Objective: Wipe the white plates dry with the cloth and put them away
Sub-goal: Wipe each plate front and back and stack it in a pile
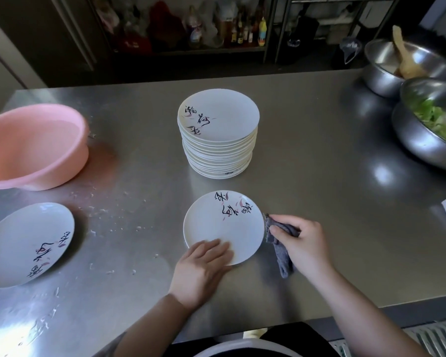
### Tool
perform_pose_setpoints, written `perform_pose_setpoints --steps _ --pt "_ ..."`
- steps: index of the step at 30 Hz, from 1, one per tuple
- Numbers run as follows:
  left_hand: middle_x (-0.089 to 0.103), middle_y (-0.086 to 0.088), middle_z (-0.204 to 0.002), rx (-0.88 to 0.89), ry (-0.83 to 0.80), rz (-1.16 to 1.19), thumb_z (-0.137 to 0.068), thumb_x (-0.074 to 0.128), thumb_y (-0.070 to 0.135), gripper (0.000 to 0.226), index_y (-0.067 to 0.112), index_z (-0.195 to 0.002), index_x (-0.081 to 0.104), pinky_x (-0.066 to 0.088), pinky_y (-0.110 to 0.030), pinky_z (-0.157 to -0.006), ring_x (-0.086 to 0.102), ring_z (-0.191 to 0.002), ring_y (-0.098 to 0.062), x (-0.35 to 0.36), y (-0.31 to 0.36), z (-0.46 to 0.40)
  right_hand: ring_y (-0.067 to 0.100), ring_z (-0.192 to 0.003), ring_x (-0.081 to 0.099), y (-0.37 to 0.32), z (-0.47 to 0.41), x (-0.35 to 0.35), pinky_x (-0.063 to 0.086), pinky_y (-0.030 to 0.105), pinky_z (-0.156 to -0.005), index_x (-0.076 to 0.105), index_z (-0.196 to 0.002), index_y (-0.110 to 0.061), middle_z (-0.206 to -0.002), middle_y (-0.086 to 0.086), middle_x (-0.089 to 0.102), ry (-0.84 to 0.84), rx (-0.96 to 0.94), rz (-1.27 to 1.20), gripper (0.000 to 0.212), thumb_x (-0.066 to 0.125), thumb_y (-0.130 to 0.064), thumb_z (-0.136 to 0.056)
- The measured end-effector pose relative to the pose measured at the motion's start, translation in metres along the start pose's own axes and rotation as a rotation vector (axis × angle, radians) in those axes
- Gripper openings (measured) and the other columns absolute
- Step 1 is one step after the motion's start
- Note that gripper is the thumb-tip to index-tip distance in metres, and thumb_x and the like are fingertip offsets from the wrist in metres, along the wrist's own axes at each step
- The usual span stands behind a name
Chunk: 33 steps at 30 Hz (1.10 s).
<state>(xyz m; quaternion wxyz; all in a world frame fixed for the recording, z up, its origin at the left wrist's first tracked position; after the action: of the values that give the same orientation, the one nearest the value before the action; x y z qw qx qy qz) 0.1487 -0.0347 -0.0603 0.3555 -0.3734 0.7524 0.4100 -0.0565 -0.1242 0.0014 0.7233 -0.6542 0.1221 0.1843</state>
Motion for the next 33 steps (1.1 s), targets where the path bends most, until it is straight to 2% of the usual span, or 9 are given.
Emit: perform_pose_setpoints --steps 3,6,8,12,16,22,26,30,33 --pt "0.074 0.006 -0.108 -0.017 0.173 -0.007 -0.091 0.056 0.025 0.024 0.016 -0.098 0.078 0.056 -0.027 -0.079 0.071 -0.097 -0.012 -0.018 0.0 -0.014 -0.002 -0.086 0.068 -0.008 -0.001 -0.005 0.05 0.019 -0.082 0.076 -0.092 -0.026 -0.089 -0.015 0.073 0.02 -0.033 -0.033 0.027 0.073 -0.003 -0.079" --pt "0.069 0.012 -0.072 -0.352 0.321 0.053 -0.091 0.053 0.035 0.027 0.02 -0.086 0.075 0.049 -0.022 -0.057 0.066 -0.067 -0.007 -0.047 0.003 -0.037 -0.003 -0.086 0.066 -0.024 -0.003 -0.008 0.048 0.011 -0.08 0.073 -0.089 -0.032 -0.092 -0.012 0.073 0.054 -0.099 -0.072 0.033 0.073 0.0 -0.078" --pt "0.054 0.011 -0.056 -0.712 0.45 0.297 -0.09 0.053 0.045 0.03 0.023 -0.073 0.066 0.038 -0.02 -0.05 0.052 -0.054 -0.006 -0.068 0.0 -0.047 -0.001 -0.089 0.066 -0.042 -0.004 -0.008 0.047 0.01 -0.081 0.072 -0.089 -0.031 -0.095 -0.008 0.072 0.056 -0.169 -0.088 0.034 0.073 0.002 -0.078" --pt "0.061 0.006 -0.057 -1.175 0.668 1.02 -0.092 0.063 0.027 0.028 0.015 -0.067 0.068 0.039 -0.02 -0.048 0.05 -0.051 -0.007 -0.1 -0.014 -0.063 0.002 -0.093 0.066 -0.089 -0.01 -0.009 0.046 0.012 -0.082 0.073 -0.091 -0.032 -0.096 -0.012 0.07 0.022 -0.326 -0.141 0.037 0.072 0.003 -0.079" --pt "0.072 -0.008 -0.086 -1.107 0.556 1.376 -0.096 0.054 0.026 0.027 0.007 -0.09 0.073 0.045 -0.036 -0.072 0.065 -0.075 -0.018 -0.126 -0.005 -0.084 -0.001 -0.095 0.063 -0.142 -0.017 0.0 0.043 0.008 -0.082 0.076 -0.094 -0.028 -0.097 -0.021 0.067 -0.008 -0.516 -0.017 0.032 0.074 -0.002 -0.076" --pt "0.068 -0.02 -0.119 -0.865 0.487 1.511 -0.097 0.046 0.032 0.041 0.003 -0.113 0.07 0.045 -0.048 -0.101 0.064 -0.113 -0.032 -0.165 0.014 -0.106 0.013 -0.094 0.058 -0.207 -0.006 0.026 0.043 0.02 -0.084 0.076 -0.099 -0.022 -0.1 -0.013 0.065 0.057 -0.907 0.276 0.025 0.073 -0.008 -0.079" --pt "0.068 -0.022 -0.116 -0.805 0.543 1.581 -0.091 0.049 0.034 0.042 0.003 -0.109 0.072 0.057 -0.04 -0.087 0.067 -0.107 -0.031 -0.185 0.012 -0.111 0.006 -0.095 0.054 -0.203 0.003 0.02 0.043 0.014 -0.083 0.075 -0.099 -0.023 -0.102 -0.015 0.062 -0.066 -1.08 0.284 0.028 0.071 -0.005 -0.078" --pt "0.072 -0.019 -0.104 -0.826 0.595 1.493 -0.075 0.062 0.033 0.038 0.006 -0.096 0.075 0.049 -0.038 -0.075 0.069 -0.083 -0.026 -0.187 0.011 -0.109 0.003 -0.093 0.055 -0.213 -0.018 -0.001 0.042 0.01 -0.083 0.077 -0.093 -0.023 -0.097 -0.02 0.063 0.144 -0.922 0.215 0.034 0.077 0.004 -0.072" --pt "0.072 -0.016 -0.087 -0.821 0.625 1.45 -0.065 0.068 0.032 0.03 0.009 -0.081 0.076 0.046 -0.029 -0.06 0.064 -0.071 -0.023 -0.19 0.02 -0.114 0.006 -0.096 0.056 -0.232 -0.017 0.008 0.043 0.015 -0.085 0.076 -0.095 -0.023 -0.1 -0.018 0.064 0.159 -0.919 0.185 0.034 0.076 0.004 -0.074"
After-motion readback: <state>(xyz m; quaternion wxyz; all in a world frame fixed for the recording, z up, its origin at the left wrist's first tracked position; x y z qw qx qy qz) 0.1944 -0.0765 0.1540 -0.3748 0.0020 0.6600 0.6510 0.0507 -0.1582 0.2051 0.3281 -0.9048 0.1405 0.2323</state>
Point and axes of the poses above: each hand's wrist, its own z-axis away from the middle knuckle, its own x-axis out of the palm, y = z × x, the point moved 2 cm from there along -z, towards the middle knuckle
